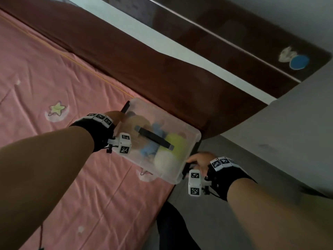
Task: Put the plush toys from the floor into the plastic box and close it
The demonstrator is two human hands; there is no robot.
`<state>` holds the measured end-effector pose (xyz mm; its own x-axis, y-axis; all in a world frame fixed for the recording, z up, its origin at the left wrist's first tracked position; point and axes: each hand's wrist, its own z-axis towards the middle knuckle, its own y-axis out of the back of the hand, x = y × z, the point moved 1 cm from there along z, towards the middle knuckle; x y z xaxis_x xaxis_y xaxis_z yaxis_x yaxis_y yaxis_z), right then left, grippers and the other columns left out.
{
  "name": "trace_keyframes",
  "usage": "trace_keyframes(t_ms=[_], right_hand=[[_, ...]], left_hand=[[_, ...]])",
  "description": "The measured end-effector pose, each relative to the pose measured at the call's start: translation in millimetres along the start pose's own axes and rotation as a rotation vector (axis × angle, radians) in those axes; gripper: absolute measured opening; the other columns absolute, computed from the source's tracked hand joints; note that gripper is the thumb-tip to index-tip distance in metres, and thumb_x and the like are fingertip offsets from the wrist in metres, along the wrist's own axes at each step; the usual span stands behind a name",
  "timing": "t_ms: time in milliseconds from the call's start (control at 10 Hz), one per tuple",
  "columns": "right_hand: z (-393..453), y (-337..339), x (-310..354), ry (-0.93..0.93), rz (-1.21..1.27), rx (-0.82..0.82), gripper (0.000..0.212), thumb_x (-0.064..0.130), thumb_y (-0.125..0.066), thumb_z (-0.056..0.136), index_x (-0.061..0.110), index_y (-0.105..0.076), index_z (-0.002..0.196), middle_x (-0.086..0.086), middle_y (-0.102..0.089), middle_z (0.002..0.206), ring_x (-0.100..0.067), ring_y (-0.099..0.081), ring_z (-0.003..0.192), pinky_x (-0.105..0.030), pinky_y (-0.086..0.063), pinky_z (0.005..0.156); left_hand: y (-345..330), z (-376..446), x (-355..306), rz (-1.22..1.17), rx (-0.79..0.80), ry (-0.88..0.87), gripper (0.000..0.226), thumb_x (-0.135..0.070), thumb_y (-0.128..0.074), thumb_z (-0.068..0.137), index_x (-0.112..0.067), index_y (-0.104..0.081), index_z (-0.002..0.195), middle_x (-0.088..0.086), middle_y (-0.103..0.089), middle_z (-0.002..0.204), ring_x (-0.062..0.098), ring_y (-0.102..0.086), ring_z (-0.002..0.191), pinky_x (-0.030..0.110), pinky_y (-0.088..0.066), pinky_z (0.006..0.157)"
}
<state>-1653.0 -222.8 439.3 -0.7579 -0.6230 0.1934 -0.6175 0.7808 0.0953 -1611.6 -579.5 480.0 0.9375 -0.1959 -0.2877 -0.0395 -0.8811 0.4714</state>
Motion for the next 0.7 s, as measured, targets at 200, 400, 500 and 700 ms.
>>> trace_keyframes(t_ms=[200, 400, 500, 700], right_hand=[[15, 10, 30, 0.065, 0.044, -0.005, 0.036, 0.005, -0.066, 0.092, -0.004, -0.061, 0.126, -0.014, -0.064, 0.109, -0.026, -0.066, 0.093, -0.034, -0.056, 0.091], [-19, 7, 52, 0.106, 0.172, 0.0, 0.042, 0.011, -0.066, 0.094, -0.005, -0.054, 0.131, -0.023, -0.048, 0.147, -0.038, -0.054, 0.128, -0.053, -0.039, 0.112], [-53, 0, 56, 0.159, 0.108, -0.018, 0.056, 0.021, -0.068, 0.093, -0.002, -0.049, 0.141, -0.02, -0.043, 0.152, -0.038, -0.048, 0.135, -0.053, -0.04, 0.111], [-139, -6, 24, 0.3, -0.032, -0.111, 0.037, 0.025, -0.056, 0.1, 0.007, -0.061, 0.132, -0.016, -0.057, 0.142, -0.037, -0.059, 0.121, -0.049, -0.048, 0.104]], left_hand=[[-2, 22, -29, 0.094, -0.031, -0.015, 0.022, -0.03, -0.056, 0.09, -0.009, -0.063, 0.09, 0.014, -0.069, 0.085, 0.033, -0.061, 0.081, 0.031, -0.043, 0.068], [-3, -17, -22, 0.331, 0.047, -0.063, 0.043, -0.026, -0.058, 0.092, -0.001, -0.056, 0.126, 0.027, -0.055, 0.13, 0.039, -0.052, 0.119, 0.038, -0.044, 0.095], [8, -51, -24, 0.304, 0.073, -0.094, 0.042, -0.023, -0.057, 0.093, 0.001, -0.055, 0.128, 0.026, -0.052, 0.135, 0.04, -0.048, 0.125, 0.042, -0.042, 0.102], [24, -141, -24, 0.164, 0.009, -0.234, 0.038, -0.024, -0.06, 0.091, 0.0, -0.061, 0.121, 0.016, -0.063, 0.124, 0.028, -0.061, 0.106, 0.034, -0.046, 0.079]])
